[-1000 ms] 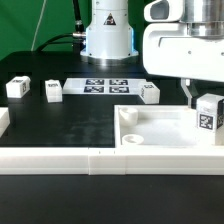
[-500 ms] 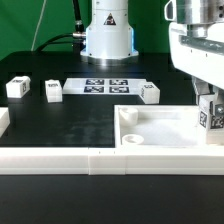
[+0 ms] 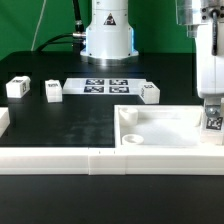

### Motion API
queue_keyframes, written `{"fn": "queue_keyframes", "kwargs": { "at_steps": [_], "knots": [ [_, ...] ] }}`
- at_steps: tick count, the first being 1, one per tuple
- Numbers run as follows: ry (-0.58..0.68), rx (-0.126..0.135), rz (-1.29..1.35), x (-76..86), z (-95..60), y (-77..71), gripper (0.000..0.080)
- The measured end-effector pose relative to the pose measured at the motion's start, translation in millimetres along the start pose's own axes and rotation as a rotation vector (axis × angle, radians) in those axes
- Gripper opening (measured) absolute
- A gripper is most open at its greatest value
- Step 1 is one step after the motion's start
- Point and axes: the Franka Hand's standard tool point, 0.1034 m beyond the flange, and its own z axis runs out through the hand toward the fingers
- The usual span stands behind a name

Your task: Assemble one leg

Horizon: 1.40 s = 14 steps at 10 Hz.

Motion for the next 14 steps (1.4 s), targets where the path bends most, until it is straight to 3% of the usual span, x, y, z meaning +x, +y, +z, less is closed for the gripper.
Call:
{"fn": "queue_keyframes", "kwargs": {
  "at_steps": [2,3,4,5,8,14],
  "knots": [
    [-0.001,-0.001,-0.058,-0.2,0.4,0.3,0.0291],
    [-0.001,-0.002,-0.068,-0.1,0.6,0.5,0.0462],
    [0.000,-0.004,-0.112,0.5,0.8,0.2,0.0584],
    [0.001,-0.013,-0.308,0.1,0.3,0.1,0.0629],
    [0.023,-0.029,-0.748,-1.1,0.0,0.6,0.0649],
    [0.052,-0.058,-1.365,-2.7,0.2,-0.3,0.0649]
  ]
}}
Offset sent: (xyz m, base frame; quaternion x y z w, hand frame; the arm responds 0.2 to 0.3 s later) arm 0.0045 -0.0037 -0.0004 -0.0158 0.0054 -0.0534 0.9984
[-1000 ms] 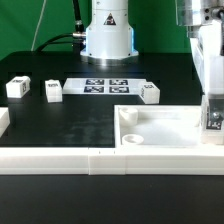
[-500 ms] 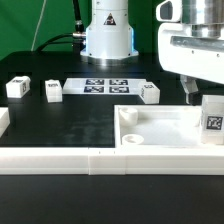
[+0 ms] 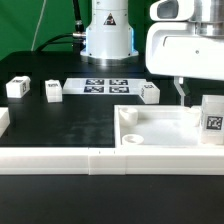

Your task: Assemble one leg

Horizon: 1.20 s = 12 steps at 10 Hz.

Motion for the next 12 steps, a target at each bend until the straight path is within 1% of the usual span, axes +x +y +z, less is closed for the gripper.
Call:
{"fn": "queue_keyframes", "kwargs": {
  "at_steps": [2,4,5,6,7,8,10,11,12],
  "knots": [
    [0.002,-0.008,-0.189,0.7,0.9,1.0,0.0649],
    [0.003,-0.007,-0.292,1.4,0.9,1.6,0.0649],
    [0.003,-0.007,-0.280,1.2,1.0,1.5,0.0548],
    [0.003,-0.007,-0.280,1.3,1.0,1.5,0.0548],
    [0.003,-0.007,-0.280,1.3,0.9,1.5,0.0363],
    [0.003,-0.007,-0.280,1.3,0.9,1.5,0.0291],
    [0.003,-0.007,-0.243,1.3,0.9,1.5,0.0291],
    [0.001,-0.001,-0.202,1.6,0.9,1.9,0.0291],
    [-0.013,0.026,-0.008,4.0,0.3,4.3,0.0291]
  ]
}}
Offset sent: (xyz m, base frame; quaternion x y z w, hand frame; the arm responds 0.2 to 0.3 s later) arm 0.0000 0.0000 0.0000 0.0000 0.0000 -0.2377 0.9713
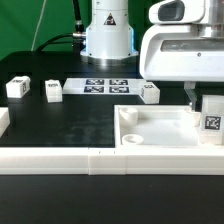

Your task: Assemble one leg

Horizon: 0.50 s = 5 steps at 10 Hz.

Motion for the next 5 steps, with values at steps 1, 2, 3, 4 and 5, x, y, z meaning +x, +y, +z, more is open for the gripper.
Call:
{"fn": "queue_keyframes", "kwargs": {
  "at_steps": [1,2,3,4,5],
  "knots": [
    [0.001,0.001,0.080,-0.7,0.3,-0.2,0.0291],
    [0.008,0.002,0.188,-1.0,0.1,-0.1,0.0291],
    [0.010,0.003,0.289,-1.3,0.1,-0.1,0.0291],
    [0.010,0.005,0.395,-1.6,0.2,-0.2,0.0291],
    [0.009,0.011,0.491,-1.9,0.3,-0.3,0.0292]
  ]
}}
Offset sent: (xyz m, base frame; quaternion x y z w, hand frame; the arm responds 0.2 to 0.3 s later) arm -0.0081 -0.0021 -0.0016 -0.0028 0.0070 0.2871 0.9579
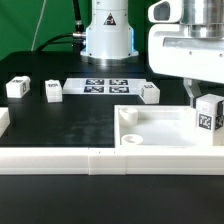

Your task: Assemble one leg

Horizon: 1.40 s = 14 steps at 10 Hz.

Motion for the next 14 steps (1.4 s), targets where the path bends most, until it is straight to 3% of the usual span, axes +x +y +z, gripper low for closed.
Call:
{"fn": "queue_keyframes", "kwargs": {
  "at_steps": [9,14],
  "knots": [
    [-0.015,0.011,0.963,-5.6,0.4,-1.1,0.0292],
    [-0.001,0.018,0.994,-2.6,0.0,0.3,0.0294]
  ]
}}
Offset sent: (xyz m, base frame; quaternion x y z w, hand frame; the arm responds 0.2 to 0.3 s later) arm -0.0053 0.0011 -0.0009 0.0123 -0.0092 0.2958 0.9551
